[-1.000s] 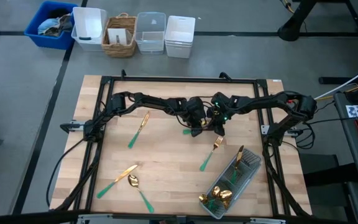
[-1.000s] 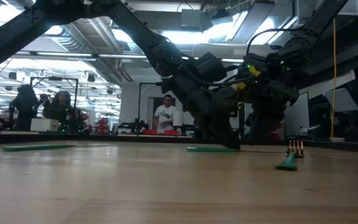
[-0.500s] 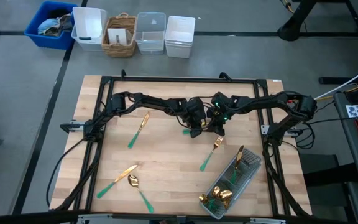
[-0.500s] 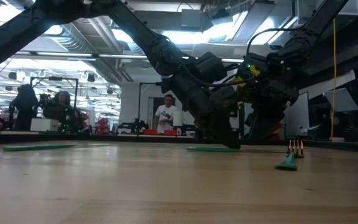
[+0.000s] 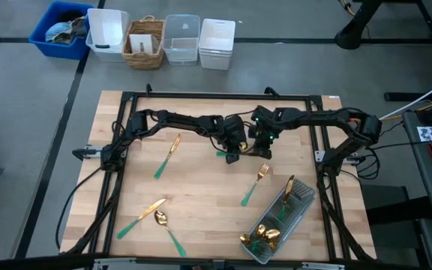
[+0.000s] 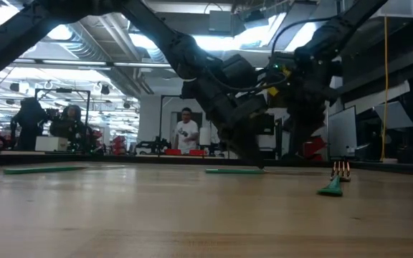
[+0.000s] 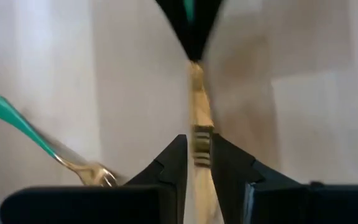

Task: Sort silverware
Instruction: Put the top right table knife into the utensil organizer

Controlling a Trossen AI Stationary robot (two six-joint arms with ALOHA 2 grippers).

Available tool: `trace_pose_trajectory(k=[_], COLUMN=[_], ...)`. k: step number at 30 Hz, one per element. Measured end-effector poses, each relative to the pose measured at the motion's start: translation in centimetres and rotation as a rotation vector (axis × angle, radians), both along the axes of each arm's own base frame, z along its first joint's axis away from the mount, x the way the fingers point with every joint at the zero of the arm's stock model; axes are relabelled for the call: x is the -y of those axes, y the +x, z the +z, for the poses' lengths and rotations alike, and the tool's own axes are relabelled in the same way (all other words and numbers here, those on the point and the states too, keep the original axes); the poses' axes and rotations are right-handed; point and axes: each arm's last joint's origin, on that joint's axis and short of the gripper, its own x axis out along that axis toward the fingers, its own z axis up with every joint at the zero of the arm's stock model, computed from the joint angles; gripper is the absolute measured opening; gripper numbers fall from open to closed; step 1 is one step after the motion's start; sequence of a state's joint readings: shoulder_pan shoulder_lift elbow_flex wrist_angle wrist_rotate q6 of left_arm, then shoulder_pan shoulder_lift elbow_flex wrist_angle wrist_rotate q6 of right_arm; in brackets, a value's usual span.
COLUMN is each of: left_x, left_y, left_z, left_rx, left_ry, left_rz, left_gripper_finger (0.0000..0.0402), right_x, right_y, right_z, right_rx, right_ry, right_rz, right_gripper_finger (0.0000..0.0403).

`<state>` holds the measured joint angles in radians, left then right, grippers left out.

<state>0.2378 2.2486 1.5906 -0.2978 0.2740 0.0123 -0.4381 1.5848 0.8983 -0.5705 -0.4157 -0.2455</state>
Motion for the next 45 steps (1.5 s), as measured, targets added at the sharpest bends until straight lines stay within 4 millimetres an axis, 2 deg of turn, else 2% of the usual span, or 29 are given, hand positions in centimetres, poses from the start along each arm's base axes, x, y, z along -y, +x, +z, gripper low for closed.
trace_pose_trajectory(k=[8, 15, 29, 34, 37, 41, 45], left_x=[0.0, 0.1, 1.3, 1.5, 1.4, 1.2, 1.3], left_y=[-0.6, -0.6, -0.4, -0.3, -0.3, -0.3, -0.3], left_z=[-0.1, -0.1, -0.1, -0.1, -0.1, -0.1, -0.1], left_rx=[-0.078, -0.080, -0.085, -0.093, -0.100, -0.108, -0.122], left_ry=[0.033, 0.038, 0.051, 0.104, 0.140, 0.199, 0.250], left_rz=[0.011, 0.009, -0.020, -0.009, 0.013, 0.032, 0.020], left_gripper_finger=[0.0001, 0.0001, 0.0001, 0.0000, 0.0000, 0.0000, 0.0000], right_x=[0.4, 0.7, 2.5, 2.3, 1.7, 1.1, 0.7], right_y=[-0.6, -1.1, -0.4, -1.5, -2.2, -2.1, -2.1], right_z=[1.0, 2.3, 5.2, 5.3, 5.2, 5.0, 3.9], right_rx=[-0.186, -0.351, -0.441, -0.543, -0.607, -0.564, -0.502], right_ry=[-0.130, -0.267, -0.632, -0.595, -0.500, -0.319, -0.195], right_rz=[-0.052, -0.097, -0.272, -0.285, -0.268, -0.244, -0.202], right_gripper_finger=[0.0069, 0.0069, 0.0069, 0.0069, 0.0069, 0.0069, 0.0069])
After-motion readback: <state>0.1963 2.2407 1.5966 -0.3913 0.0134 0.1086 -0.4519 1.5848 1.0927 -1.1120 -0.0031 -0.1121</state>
